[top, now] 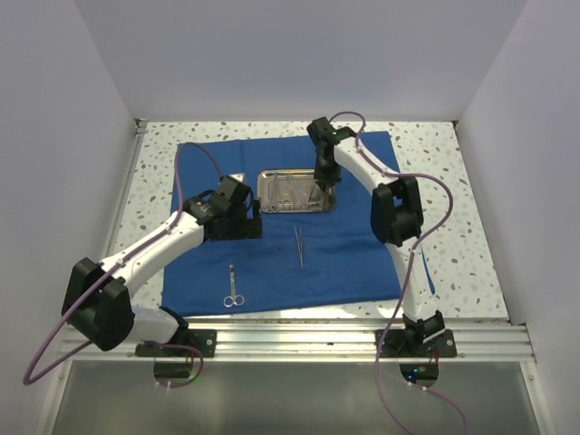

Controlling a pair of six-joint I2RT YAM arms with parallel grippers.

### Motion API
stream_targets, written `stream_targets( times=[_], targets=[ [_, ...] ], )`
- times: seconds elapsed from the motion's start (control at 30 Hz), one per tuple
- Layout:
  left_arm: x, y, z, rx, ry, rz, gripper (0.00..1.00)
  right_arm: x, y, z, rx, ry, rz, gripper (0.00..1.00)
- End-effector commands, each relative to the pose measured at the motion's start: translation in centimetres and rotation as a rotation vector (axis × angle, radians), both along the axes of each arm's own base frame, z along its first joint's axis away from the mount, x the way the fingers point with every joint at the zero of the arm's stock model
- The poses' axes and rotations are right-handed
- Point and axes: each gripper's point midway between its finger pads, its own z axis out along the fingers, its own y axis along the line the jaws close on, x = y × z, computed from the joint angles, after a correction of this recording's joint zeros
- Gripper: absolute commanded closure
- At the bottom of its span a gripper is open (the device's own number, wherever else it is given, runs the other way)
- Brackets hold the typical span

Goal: Open and lay out the surgical kit
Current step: Pick up the medical item from the container, then place the medical item in the surgical kit.

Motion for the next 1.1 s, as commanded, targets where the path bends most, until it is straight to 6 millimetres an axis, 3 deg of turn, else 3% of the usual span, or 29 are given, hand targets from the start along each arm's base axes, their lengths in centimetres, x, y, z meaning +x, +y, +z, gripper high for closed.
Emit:
stream_targets(
  times=[0.0, 0.03, 0.07, 0.1, 0.13, 0.17, 0.2, 0.27, 0.3, 0.33, 0.37, 0.4, 0.43, 0.5, 0.53, 0.6, 0.63, 0.77, 0.83, 0.87, 0.97, 1.07],
  targets=[
    [4.0, -1.0, 2.6, 0.01, -0.1, 0.001, 0.06, -1.5, 0.7, 10.4, 0.104, -0.16, 0.002, 1.0],
    [5.0, -1.2, 1.7, 0.038, -0.083, 0.005, 0.07, -3.1, 1.1, 10.0, 0.103, -0.138, 0.019, 1.0],
    [6.5, -1.7, 2.8, 0.03, -0.112, 0.009, 0.09, -3.9, 1.4, 12.7, 0.139, -0.189, 0.029, 1.0],
    [7.4, -1.7, 2.7, 0.039, -0.113, 0.021, 0.11, -4.9, 2.0, 13.2, 0.172, -0.187, 0.04, 1.0],
    [8.5, -1.8, 1.6, 0.062, -0.092, 0.024, 0.12, -6.8, 2.7, 12.1, 0.172, -0.151, 0.066, 1.0],
    [10.2, -2.3, 2.8, 0.044, -0.124, 0.032, 0.14, -7.7, 3.3, 13.9, 0.215, -0.191, 0.081, 1.0],
    [11.7, -2.1, 1.9, 0.049, -0.116, 0.049, 0.16, -8.6, 3.8, 13.8, 0.238, -0.181, 0.084, 1.0],
    [14.4, -2.1, 2.6, 0.012, -0.139, 0.06, 0.18, -11.5, 5.4, 12.2, 0.279, -0.124, 0.126, 1.0],
    [15.3, -2.3, 1.0, 0.015, -0.103, 0.055, 0.19, -12.5, 5.5, 12.6, 0.304, -0.122, 0.117, 1.0],
    [16.1, -2.3, 0.7, 0.013, -0.096, 0.058, 0.21, -14.3, 5.7, 10.8, 0.304, -0.071, 0.127, 1.0],
    [17.8, -2.5, 1.7, -0.002, -0.122, 0.064, 0.23, -14.7, 6.0, 10.4, 0.317, -0.071, 0.126, 1.0],
    [18.2, -2.6, -0.1, 0.018, -0.077, 0.056, 0.25, -15.5, 6.0, 10.6, 0.335, -0.073, 0.111, 1.0],
    [19.7, -3.2, 1.1, 0.01, -0.107, 0.042, 0.27, -16.7, 5.8, 9.0, 0.33, -0.043, 0.11, 1.0],
    [20.6, -3.9, -0.4, 0.015, -0.077, 0.02, 0.29, -17.9, 5.7, 8.0, 0.334, -0.025, 0.095, 1.0],
    [21.5, -4.6, 0.2, -0.001, -0.095, 0.007, 0.31, -19.4, 5.8, 6.9, 0.327, 0.005, 0.11, 1.0],
    [22.0, -5.1, -1.0, 0.003, -0.074, 0.0, 0.32, -20.4, 6.3, 6.1, 0.331, 0.022, 0.127, 1.0],
    [22.5, -5.4, -0.7, -0.006, -0.085, -0.002, 0.33, -21.2, 6.5, 5.1, 0.324, 0.032, 0.143, 1.0],
    [22.6, -6.5, -1.5, -0.008, -0.074, -0.021, 0.35, -22.2, 7.6, 3.7, 0.346, 0.047, 0.181, 1.0],
    [22.5, -6.6, -2.0, 0.006, -0.069, -0.024, 0.36, -22.1, 8.1, 3.8, 0.358, 0.041, 0.196, 0.92],
    [22.3, -6.8, -2.2, 0.014, -0.067, -0.031, 0.36, -22.1, 8.2, 3.8, 0.357, 0.041, 0.201, 0.73],
    [21.9, -7.0, -3.4, 0.036, -0.051, -0.039, 0.4, -21.9, 8.1, 4.8, 0.36, 0.021, 0.206, 0.32],
    [21.7, -7.1, -4.7, 0.051, -0.036, -0.043, 0.45, -21.9, 7.6, 6.0, 0.344, 0.003, 0.206, 0.27]
  ],
)
